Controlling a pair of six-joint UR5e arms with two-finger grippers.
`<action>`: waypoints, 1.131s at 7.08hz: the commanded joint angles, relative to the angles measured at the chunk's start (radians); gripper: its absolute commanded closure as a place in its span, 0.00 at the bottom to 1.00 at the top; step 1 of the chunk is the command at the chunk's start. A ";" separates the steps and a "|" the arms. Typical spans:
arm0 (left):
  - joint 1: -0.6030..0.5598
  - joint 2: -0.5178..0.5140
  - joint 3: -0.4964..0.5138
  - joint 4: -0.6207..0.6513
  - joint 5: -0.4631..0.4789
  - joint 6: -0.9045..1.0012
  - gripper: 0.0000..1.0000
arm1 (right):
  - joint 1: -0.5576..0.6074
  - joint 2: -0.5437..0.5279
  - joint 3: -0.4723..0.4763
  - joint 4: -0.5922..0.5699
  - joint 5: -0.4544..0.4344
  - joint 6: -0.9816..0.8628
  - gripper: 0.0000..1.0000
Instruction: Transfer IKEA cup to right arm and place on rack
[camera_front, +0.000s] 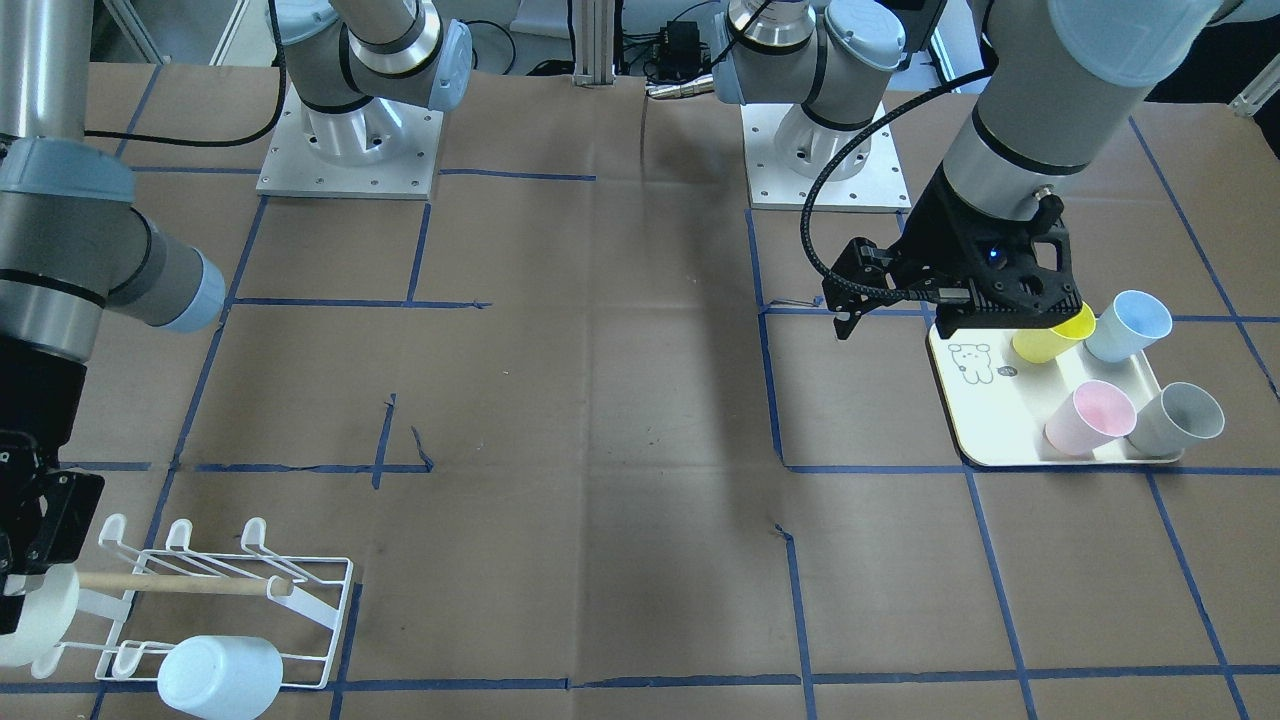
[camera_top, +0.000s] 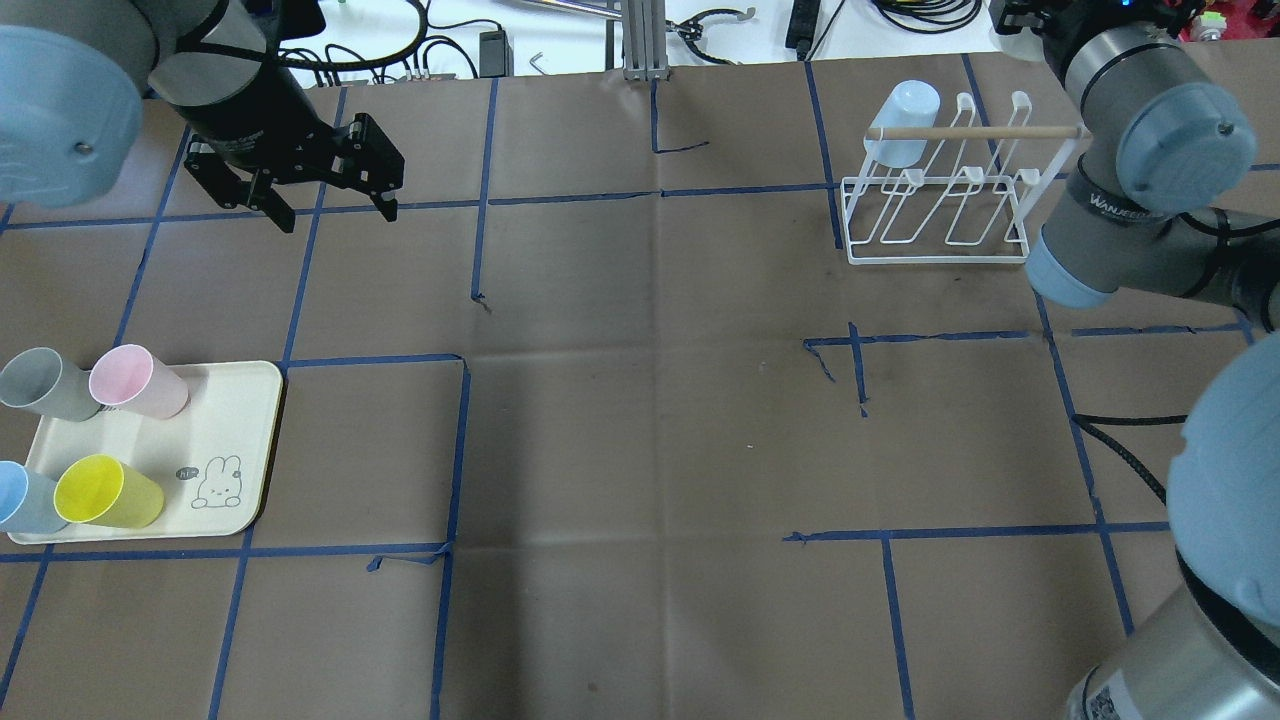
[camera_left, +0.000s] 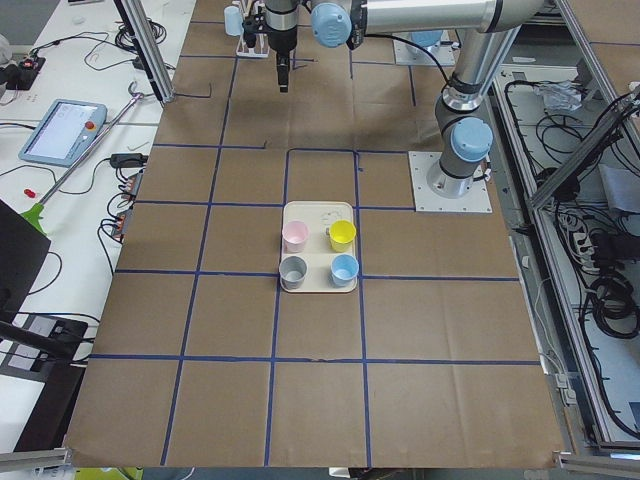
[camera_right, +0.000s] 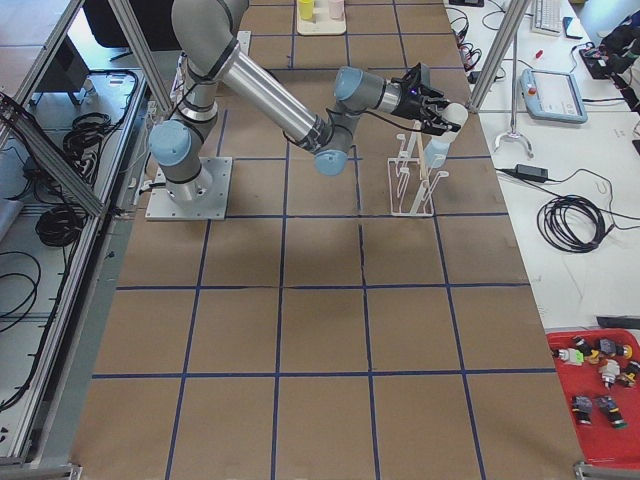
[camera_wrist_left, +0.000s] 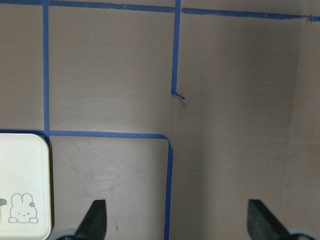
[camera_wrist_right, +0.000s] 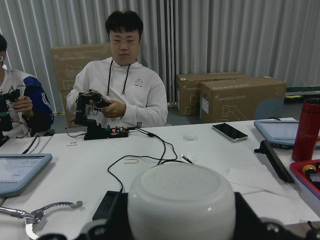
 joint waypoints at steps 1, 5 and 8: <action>-0.001 0.027 -0.031 0.002 0.021 -0.001 0.00 | -0.054 0.069 -0.019 -0.085 0.108 -0.018 0.91; -0.001 0.027 -0.012 -0.006 0.034 -0.001 0.00 | -0.097 0.121 0.003 -0.090 0.134 -0.032 0.90; -0.001 0.029 -0.020 -0.004 0.034 0.001 0.01 | -0.099 0.160 0.006 -0.129 0.133 -0.077 0.90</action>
